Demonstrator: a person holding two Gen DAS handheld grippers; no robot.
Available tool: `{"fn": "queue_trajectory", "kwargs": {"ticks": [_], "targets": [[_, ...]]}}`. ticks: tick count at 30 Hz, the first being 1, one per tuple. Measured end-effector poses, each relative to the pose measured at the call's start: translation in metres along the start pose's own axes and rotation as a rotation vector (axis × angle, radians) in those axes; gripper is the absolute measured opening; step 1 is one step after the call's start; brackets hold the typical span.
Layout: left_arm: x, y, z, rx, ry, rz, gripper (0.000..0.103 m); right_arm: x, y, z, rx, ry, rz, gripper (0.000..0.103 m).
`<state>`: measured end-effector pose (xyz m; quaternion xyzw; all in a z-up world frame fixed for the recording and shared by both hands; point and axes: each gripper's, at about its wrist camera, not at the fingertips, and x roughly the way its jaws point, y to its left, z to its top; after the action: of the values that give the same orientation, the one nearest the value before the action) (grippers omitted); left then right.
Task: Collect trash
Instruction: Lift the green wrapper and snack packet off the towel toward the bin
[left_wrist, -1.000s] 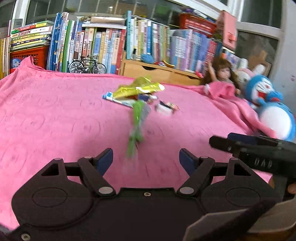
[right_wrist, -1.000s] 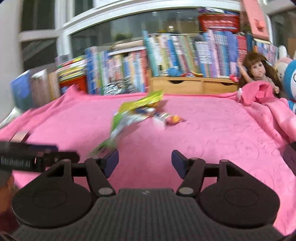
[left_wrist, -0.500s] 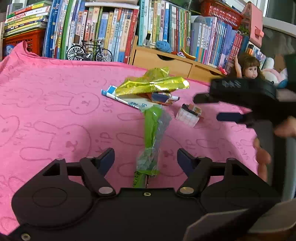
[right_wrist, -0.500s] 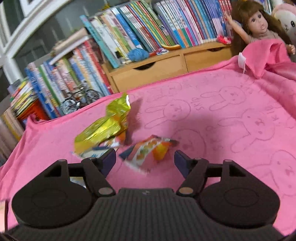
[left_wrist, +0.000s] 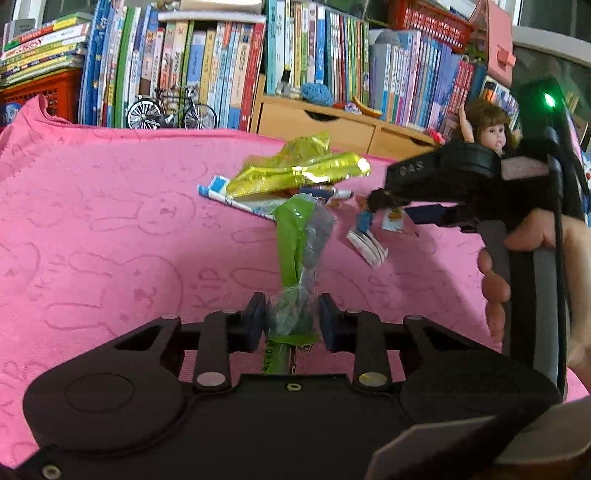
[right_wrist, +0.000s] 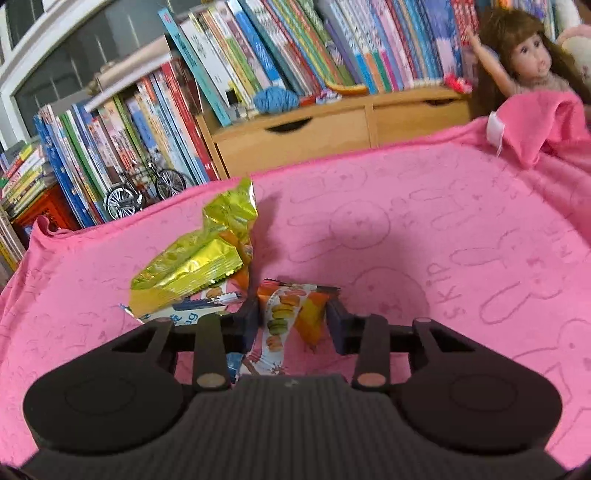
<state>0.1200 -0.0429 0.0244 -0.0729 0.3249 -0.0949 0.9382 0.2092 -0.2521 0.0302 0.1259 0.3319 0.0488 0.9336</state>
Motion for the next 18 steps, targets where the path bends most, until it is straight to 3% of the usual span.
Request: {"fn": "queue_trajectory", "kwargs": {"ticks": [9, 18], "targets": [[-0.045, -0.001, 0.000, 0.019, -0.043, -0.002, 0.029, -0.062, 0.005, -0.011, -0.084, -0.066, 0.086, 0.043], [-0.098, -0.002, -0.017, 0.007, -0.069, -0.032, 0.029, -0.120, 0.014, -0.052, -0.160, -0.081, 0.185, 0.044]]}}
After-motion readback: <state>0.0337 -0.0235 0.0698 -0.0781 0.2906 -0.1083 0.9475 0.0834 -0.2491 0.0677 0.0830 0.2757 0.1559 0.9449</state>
